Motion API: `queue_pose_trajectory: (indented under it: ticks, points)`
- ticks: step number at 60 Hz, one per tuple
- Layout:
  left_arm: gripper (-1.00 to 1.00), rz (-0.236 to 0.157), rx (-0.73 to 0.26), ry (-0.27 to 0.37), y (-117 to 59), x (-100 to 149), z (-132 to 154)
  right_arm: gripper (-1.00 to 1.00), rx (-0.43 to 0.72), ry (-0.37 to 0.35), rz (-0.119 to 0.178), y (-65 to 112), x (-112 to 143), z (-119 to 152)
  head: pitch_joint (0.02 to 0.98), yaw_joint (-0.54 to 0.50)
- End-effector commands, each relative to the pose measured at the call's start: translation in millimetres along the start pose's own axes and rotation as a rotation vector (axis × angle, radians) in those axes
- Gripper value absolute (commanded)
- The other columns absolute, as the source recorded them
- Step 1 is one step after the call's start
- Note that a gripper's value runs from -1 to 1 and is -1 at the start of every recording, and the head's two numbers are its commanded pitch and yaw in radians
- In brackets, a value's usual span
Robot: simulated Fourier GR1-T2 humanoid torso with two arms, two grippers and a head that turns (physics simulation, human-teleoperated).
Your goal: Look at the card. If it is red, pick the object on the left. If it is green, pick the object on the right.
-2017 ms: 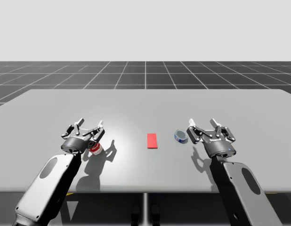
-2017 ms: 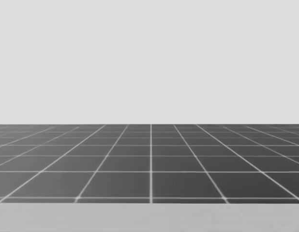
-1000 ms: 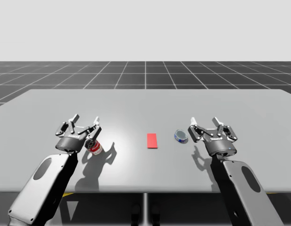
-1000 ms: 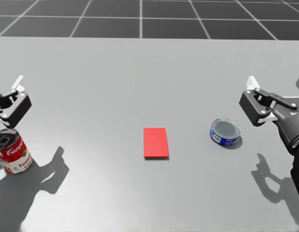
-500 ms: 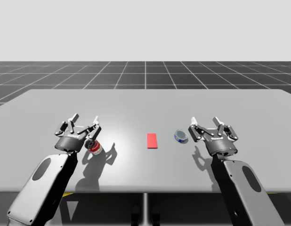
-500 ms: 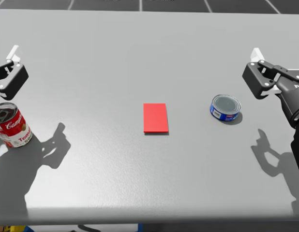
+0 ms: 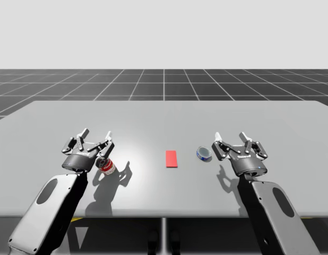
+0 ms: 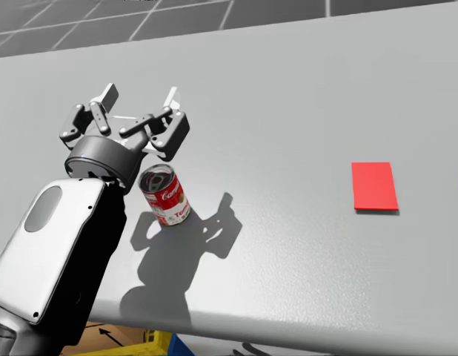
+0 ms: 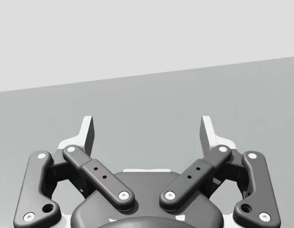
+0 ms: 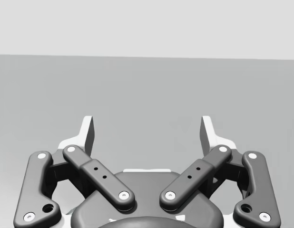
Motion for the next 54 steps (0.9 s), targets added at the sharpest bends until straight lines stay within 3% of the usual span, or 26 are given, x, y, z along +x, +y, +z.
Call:
queue_pose_trajectory:
  ticks: [1,26,33,38,54]
  points:
    - [-1.0,0.003,0.0,0.003,-0.7,-0.6,-0.2,-1.0,0.003,0.002,-0.002,1.8,-0.9,0.4,0.837,0.34]
    - [-1.0,0.051,-0.034,0.013,-5.0,6.6,2.9,-1.0,0.005,0.004,-0.008,1.9,-1.5,0.3,0.855,0.42]
    - [-1.0,0.114,-0.06,0.016,-2.1,19.7,15.1,-1.0,0.002,0.007,-0.01,2.4,-2.0,0.7,0.846,0.41]
    - [-1.0,0.136,-0.076,0.005,2.2,29.2,30.5,-1.0,0.001,0.01,-0.012,2.4,-2.8,0.6,0.841,0.41]
    - [-1.0,0.066,-0.094,0.047,23.5,23.1,80.2,-1.0,0.002,0.011,-0.014,2.3,-2.8,0.6,0.832,0.42]
